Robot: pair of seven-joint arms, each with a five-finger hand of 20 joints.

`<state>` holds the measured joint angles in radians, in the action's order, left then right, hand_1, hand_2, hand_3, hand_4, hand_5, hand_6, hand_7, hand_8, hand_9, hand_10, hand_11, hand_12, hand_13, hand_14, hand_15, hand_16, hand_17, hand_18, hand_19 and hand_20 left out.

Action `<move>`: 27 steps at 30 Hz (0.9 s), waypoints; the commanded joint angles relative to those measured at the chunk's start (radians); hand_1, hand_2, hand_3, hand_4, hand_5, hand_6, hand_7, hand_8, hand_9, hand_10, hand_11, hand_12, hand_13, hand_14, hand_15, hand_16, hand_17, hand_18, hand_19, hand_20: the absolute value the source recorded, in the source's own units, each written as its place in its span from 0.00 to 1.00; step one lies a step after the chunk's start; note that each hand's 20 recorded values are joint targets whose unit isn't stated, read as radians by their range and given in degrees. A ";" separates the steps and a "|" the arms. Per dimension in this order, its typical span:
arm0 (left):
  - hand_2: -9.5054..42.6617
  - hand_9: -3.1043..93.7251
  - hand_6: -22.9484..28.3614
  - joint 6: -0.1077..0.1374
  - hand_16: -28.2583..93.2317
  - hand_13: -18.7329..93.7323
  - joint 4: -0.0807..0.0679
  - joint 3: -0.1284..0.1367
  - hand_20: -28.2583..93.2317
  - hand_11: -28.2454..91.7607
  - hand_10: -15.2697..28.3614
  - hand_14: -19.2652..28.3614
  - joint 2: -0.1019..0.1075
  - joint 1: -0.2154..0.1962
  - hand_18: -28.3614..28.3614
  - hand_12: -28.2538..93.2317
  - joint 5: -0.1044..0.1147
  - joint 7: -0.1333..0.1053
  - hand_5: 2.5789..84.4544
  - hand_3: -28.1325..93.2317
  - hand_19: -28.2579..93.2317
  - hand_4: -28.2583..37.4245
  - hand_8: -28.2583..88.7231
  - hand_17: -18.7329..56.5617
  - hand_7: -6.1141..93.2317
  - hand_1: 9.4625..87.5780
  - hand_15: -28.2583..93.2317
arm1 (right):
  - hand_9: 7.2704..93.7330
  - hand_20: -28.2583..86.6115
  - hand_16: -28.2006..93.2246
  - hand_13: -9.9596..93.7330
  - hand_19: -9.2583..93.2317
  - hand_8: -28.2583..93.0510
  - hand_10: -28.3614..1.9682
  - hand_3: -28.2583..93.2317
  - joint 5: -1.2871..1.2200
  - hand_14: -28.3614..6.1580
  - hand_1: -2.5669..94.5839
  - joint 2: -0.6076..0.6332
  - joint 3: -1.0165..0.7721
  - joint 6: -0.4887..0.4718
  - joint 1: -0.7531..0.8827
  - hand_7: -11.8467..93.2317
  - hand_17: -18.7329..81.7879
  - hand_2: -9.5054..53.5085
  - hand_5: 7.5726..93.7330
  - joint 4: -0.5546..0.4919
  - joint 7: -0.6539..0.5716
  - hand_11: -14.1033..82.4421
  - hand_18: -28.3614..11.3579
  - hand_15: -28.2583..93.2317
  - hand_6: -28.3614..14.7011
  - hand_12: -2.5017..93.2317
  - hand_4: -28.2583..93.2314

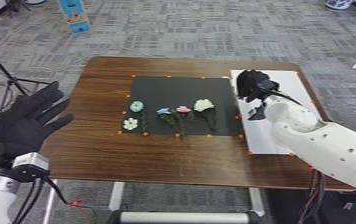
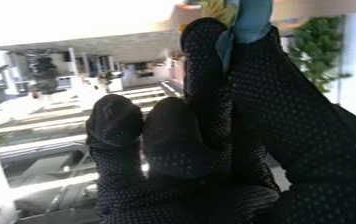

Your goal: Arrange flowers

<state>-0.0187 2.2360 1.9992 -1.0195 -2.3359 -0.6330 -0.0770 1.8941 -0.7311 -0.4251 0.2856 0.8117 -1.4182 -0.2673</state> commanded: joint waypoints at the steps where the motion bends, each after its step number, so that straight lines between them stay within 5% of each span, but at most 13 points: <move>1: 0.10 0.25 0.51 -0.005 0.28 0.32 0.002 0.002 0.29 0.33 0.59 0.68 -0.003 -0.001 0.90 0.37 0.003 0.006 0.32 0.79 0.56 0.00 0.18 0.08 0.20 0.13 0.33 | 0.87 0.70 0.54 0.81 0.98 0.31 0.82 0.91 0.028 0.74 0.57 0.031 -0.026 -0.040 0.040 0.62 0.60 0.00 0.70 -0.076 0.038 0.38 0.25 0.93 0.73 0.60 0.00; 27: 0.10 0.25 0.51 -0.017 0.28 0.32 -0.010 -0.003 0.29 0.33 0.58 0.68 0.013 0.021 0.90 0.37 0.005 0.012 0.32 0.79 0.56 0.00 0.18 0.08 0.20 0.13 0.33 | 0.89 0.70 0.54 0.81 0.99 0.30 0.84 0.90 0.038 0.74 0.57 0.001 -0.029 -0.055 0.113 0.61 0.60 0.00 0.70 -0.132 0.041 0.35 0.25 0.93 0.75 0.57 0.00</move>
<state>-0.0242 2.2322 2.0012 -1.0121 -2.3232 -0.6326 -0.0751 1.9219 -0.7083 -0.4548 0.2253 0.9318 -1.5394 -0.2419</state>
